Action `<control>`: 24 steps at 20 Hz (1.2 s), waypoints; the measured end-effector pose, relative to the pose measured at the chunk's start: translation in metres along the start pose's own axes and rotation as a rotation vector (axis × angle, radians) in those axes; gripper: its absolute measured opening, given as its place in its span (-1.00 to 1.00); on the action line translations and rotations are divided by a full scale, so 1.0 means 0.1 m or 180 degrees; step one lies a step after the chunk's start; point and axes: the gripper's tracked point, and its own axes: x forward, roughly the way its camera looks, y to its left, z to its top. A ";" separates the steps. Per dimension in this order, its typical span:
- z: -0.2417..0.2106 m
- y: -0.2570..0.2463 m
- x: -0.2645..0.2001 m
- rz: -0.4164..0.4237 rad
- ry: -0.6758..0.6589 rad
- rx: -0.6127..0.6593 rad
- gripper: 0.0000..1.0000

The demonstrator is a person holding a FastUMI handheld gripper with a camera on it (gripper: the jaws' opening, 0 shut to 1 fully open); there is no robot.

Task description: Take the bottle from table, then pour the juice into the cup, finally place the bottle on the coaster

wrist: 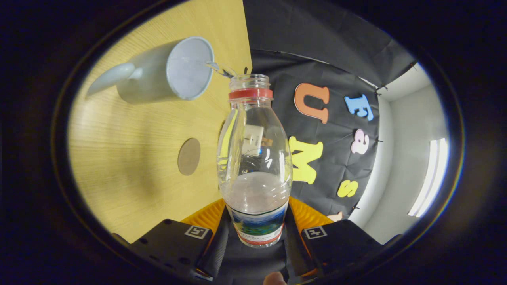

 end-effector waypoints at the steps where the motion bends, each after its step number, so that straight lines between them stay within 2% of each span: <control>1: -0.01 -0.03 -0.01 -0.0009 0.0005 -0.0004 0.45; 24: -0.06 -0.30 0.02 -0.0113 -0.0014 -0.0312 0.45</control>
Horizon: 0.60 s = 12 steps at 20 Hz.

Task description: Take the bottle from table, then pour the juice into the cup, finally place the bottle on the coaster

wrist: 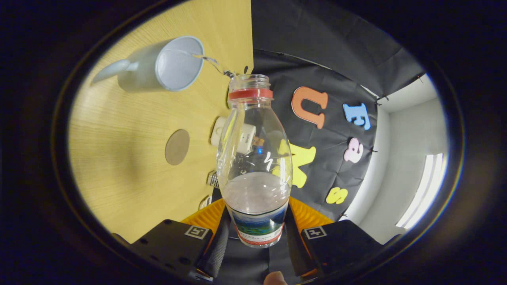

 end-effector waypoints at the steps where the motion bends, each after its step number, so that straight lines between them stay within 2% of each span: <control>1: -0.01 -0.01 -0.01 -0.0003 0.0003 -0.0014 0.45; 12: -0.01 -0.09 -0.04 -0.0032 -0.0026 -0.0219 0.44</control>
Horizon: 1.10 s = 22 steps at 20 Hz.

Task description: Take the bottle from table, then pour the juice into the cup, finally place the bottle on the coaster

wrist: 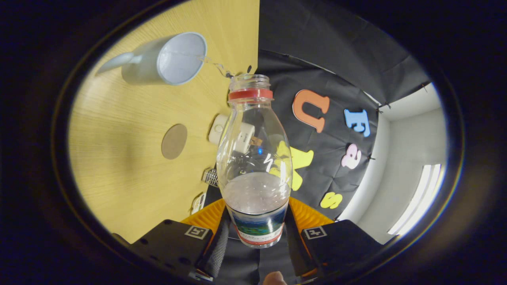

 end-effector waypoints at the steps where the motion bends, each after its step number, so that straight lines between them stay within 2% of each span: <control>1: 0.00 0.00 -0.01 0.0000 -0.0004 -0.0015 0.44; 22: 0.06 -0.20 0.00 -0.0007 -0.0062 -0.0368 0.44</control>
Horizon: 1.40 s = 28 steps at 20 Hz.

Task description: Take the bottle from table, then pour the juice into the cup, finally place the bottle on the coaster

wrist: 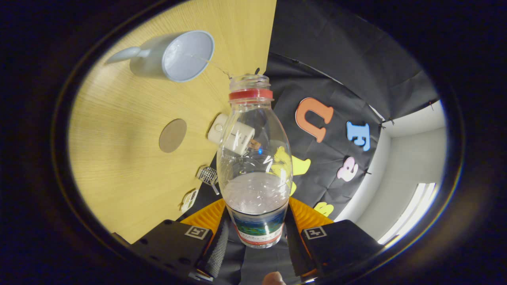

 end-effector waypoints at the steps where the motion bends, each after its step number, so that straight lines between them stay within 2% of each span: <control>1: 0.00 -0.01 0.00 -0.0003 -0.0002 -0.0010 0.44; 18: 0.00 -0.26 0.01 -0.0105 -0.0022 -0.0171 0.44; 24: 0.03 -0.23 0.06 -0.0073 -0.0039 -0.0128 0.44; 28: 0.05 -0.14 0.06 0.0009 -0.0054 0.0043 0.44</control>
